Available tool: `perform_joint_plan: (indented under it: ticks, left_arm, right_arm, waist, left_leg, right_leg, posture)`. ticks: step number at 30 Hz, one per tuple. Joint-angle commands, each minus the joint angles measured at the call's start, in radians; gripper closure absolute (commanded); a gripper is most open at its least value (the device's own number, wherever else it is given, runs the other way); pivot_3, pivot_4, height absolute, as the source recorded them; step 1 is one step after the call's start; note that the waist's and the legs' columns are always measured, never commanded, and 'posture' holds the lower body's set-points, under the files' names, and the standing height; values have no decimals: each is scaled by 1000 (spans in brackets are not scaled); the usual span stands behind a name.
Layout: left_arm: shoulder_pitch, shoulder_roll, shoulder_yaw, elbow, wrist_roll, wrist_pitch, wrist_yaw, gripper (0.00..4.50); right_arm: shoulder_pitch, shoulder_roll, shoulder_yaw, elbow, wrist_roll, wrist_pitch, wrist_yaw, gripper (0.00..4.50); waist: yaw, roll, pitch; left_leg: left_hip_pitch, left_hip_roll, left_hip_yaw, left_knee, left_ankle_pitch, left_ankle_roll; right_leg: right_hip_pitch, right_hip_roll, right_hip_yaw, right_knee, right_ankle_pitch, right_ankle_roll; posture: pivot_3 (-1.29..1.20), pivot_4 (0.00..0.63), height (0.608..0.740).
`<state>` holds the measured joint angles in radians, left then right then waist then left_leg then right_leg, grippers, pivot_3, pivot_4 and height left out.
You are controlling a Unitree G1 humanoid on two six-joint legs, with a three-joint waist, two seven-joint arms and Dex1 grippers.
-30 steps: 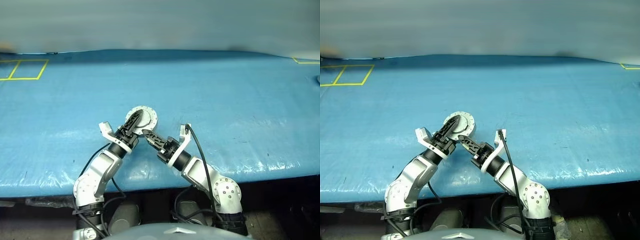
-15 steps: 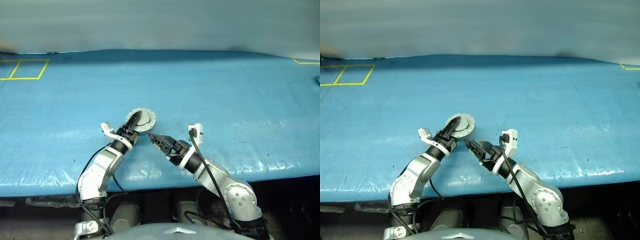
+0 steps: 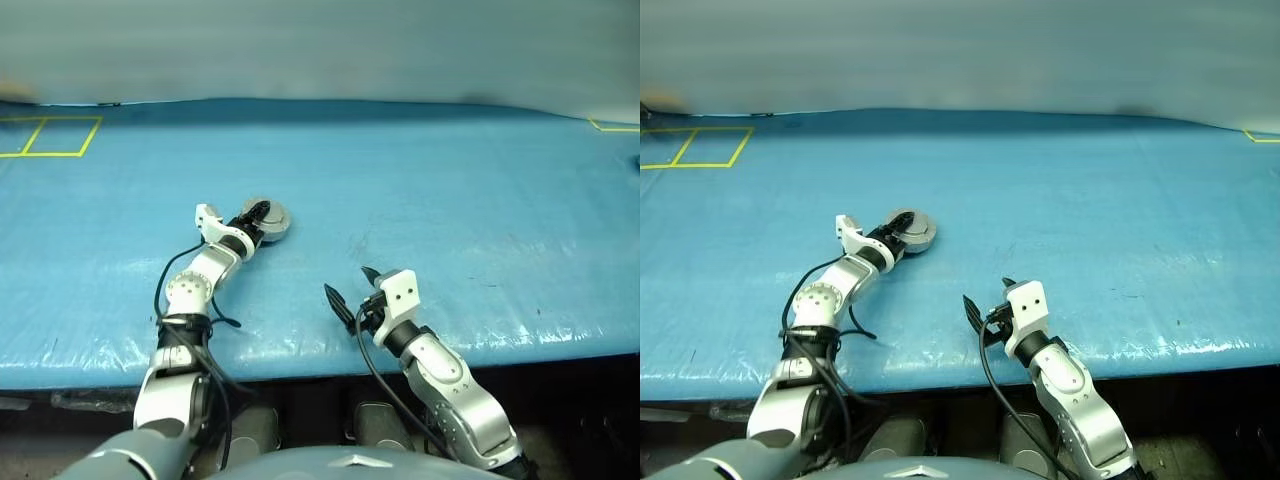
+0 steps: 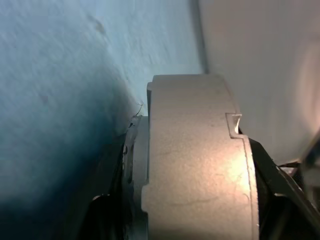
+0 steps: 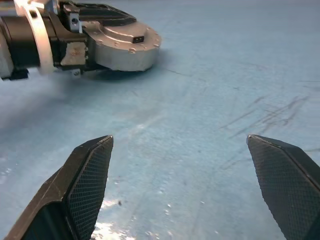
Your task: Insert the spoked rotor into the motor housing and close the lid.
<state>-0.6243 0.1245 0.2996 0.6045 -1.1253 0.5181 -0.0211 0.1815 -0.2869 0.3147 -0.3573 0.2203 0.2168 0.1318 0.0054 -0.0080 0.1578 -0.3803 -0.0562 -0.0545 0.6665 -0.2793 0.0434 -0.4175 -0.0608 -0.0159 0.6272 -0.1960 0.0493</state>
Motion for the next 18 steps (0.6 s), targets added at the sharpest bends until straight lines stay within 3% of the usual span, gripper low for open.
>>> perform_joint_plan:
  ticks: [1,7,13,18]
  left_arm:
    - [-170,23,38,162,99,-90,-118,2161]
    - [-361,30,102,479,244,-225,-163,2161]
    - [-417,29,135,619,355,-271,-114,2161]
    - [-400,44,188,625,382,-241,-91,542]
  right_arm:
    - [23,4,-8,21,-129,-116,-31,0]
    - [71,53,-27,68,-198,-189,-55,0]
    - [93,99,-35,85,-216,-206,-52,0]
    - [94,114,-43,83,-234,-201,-44,0]
  waist:
    - [2,0,0]
    - [2,-1,0]
    - [-4,-1,0]
    - [-12,-1,0]
  left_leg:
    - [0,0,0,0,0,0]
    - [0,0,0,-2,0,0]
    - [0,0,-1,-2,0,-1]
    - [2,0,-1,0,0,-1]
  right_leg:
    - [0,0,0,0,0,0]
    - [-1,-1,1,-1,0,1]
    - [-1,-1,1,0,0,1]
    - [1,-1,1,1,0,1]
  posture:
    - [0,150,740]
    - [0,150,740]
    - [0,150,740]
    - [0,150,740]
